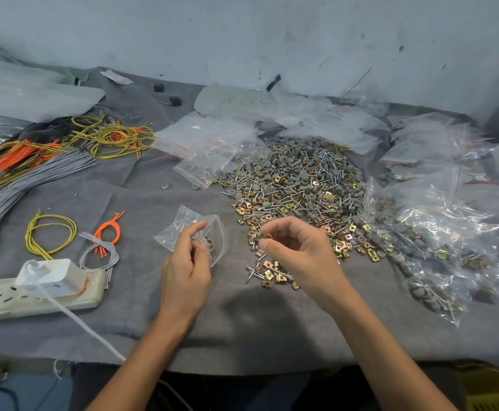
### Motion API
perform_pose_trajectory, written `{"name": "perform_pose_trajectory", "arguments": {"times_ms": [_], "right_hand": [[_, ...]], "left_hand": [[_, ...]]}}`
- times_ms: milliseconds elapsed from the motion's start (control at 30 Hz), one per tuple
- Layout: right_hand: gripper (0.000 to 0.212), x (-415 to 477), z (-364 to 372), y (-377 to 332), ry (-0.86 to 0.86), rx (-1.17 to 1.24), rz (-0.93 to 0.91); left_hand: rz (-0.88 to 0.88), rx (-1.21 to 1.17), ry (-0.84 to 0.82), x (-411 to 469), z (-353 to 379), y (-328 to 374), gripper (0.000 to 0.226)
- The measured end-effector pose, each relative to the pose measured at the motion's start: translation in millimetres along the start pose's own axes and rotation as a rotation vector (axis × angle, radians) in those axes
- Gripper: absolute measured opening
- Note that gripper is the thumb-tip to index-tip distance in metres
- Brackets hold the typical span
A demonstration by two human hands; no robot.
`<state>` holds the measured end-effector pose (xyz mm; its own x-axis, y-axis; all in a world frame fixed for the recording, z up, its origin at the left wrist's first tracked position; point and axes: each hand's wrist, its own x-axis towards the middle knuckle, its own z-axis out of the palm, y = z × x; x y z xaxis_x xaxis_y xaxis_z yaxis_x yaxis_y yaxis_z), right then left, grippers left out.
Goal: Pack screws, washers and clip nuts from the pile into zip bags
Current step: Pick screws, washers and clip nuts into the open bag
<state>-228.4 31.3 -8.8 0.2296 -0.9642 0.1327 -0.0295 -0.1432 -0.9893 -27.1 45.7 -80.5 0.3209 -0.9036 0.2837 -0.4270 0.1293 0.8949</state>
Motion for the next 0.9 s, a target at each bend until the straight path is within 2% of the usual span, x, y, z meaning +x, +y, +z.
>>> {"name": "perform_pose_trajectory", "arguments": {"times_ms": [433, 600, 667, 767, 900], "right_hand": [[0.015, 33.8, 60.4, 39.2, 0.007, -0.441, -0.102], [0.016, 41.1, 69.6, 38.4, -0.029, -0.888, -0.28], [0.016, 41.5, 69.7, 38.1, -0.049, -0.974, -0.303], [0.016, 39.1, 64.7, 38.1, -0.034, -0.908, -0.227], [0.012, 31.8, 53.9, 38.3, -0.042, -0.62, -0.146]], "left_hand": [[0.027, 0.022, 0.01, -0.5, 0.2, 3.8, 0.038], [0.002, 0.025, -0.003, -1.1, -0.3, 1.5, 0.038], [0.003, 0.03, -0.001, -0.9, -0.5, 0.7, 0.039], [0.017, 0.034, 0.005, -0.4, 0.3, 1.2, 0.037], [0.014, 0.027, 0.011, -0.6, 0.6, 2.8, 0.038]]}}
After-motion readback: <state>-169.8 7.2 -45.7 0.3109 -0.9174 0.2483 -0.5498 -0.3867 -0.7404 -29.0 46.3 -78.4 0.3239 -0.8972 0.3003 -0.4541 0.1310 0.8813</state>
